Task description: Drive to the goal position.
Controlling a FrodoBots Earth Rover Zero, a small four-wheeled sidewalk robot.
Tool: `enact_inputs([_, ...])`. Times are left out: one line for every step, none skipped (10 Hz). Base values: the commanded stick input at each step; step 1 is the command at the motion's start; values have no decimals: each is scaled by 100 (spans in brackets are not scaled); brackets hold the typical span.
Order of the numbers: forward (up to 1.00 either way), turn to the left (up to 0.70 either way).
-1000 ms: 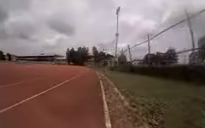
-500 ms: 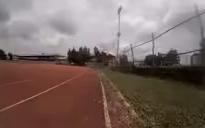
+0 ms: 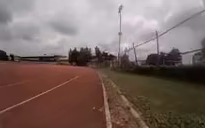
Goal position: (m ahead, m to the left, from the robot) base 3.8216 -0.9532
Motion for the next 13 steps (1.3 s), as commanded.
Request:
enact_inputs([70,0])
enact_inputs([70,0])
enact_inputs([70,0])
enact_inputs([70,0])
enact_inputs([70,0])
enact_inputs([70,0])
enact_inputs([70,0])
enact_inputs([70,0])
enact_inputs([70,0])
enact_inputs([70,0])
enact_inputs([70,0])
enact_inputs([70,0])
enact_inputs([70,0])
